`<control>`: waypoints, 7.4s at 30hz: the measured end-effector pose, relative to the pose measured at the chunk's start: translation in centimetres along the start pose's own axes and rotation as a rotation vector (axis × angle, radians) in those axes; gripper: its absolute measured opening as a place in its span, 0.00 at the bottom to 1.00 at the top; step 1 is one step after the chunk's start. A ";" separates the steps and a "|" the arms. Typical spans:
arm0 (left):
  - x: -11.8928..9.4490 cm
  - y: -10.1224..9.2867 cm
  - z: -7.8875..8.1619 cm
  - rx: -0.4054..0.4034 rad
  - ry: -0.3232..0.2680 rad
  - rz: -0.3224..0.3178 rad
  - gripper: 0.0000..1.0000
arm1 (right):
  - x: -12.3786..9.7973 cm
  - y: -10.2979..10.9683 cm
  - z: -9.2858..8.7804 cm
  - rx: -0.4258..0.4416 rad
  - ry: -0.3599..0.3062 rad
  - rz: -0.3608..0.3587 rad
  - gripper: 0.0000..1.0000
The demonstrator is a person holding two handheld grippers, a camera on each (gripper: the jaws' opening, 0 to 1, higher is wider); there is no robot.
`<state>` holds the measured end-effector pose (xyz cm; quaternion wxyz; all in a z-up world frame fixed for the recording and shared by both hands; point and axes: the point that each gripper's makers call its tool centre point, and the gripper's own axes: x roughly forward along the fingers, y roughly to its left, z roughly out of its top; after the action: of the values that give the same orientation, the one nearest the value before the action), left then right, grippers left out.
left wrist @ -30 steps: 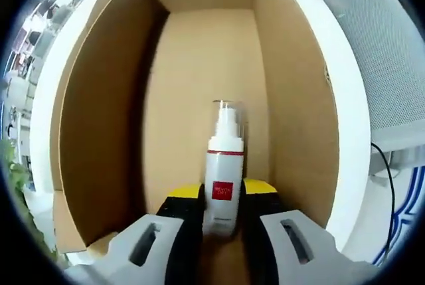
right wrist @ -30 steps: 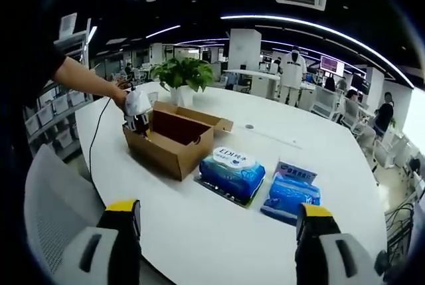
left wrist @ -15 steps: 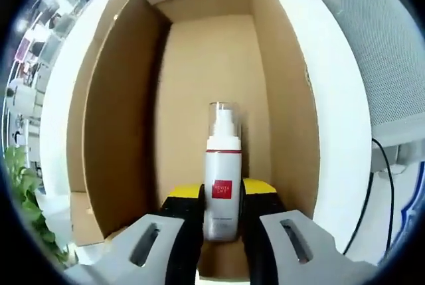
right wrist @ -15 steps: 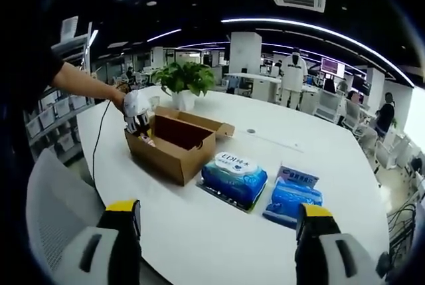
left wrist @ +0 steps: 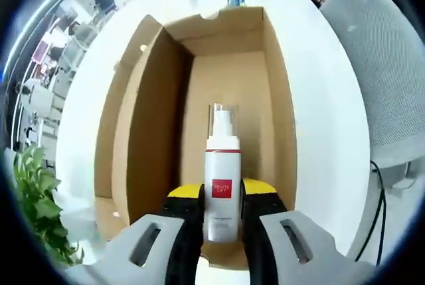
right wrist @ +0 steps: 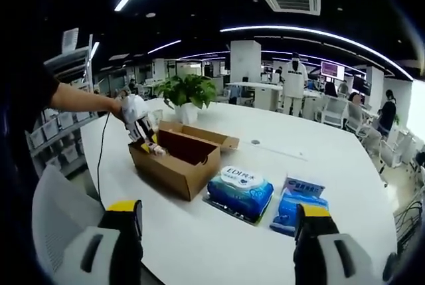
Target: Operate the shoe box by opening the lid, removing the specified soft item, and placing it in the target area until the item is outside and the box remains undamaged.
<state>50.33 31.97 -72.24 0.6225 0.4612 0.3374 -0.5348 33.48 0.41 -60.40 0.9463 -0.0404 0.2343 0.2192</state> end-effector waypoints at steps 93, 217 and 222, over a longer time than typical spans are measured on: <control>-5.9 -11.2 19.9 0.220 -0.559 0.150 0.20 | 7.5 11.4 3.4 0.562 0.037 0.420 0.16; -13.0 -17.0 4.8 -0.714 -0.733 0.391 0.99 | 23.7 -7.6 2.5 -0.946 0.631 0.540 0.16; -13.0 -16.9 4.6 -0.703 -0.713 0.397 0.99 | 23.9 -8.2 1.8 -0.957 0.652 0.533 0.16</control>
<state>30.85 32.25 -62.41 0.9043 0.0696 0.1703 -0.3851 56.81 2.79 -70.09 0.6167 -0.4635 0.3885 0.5039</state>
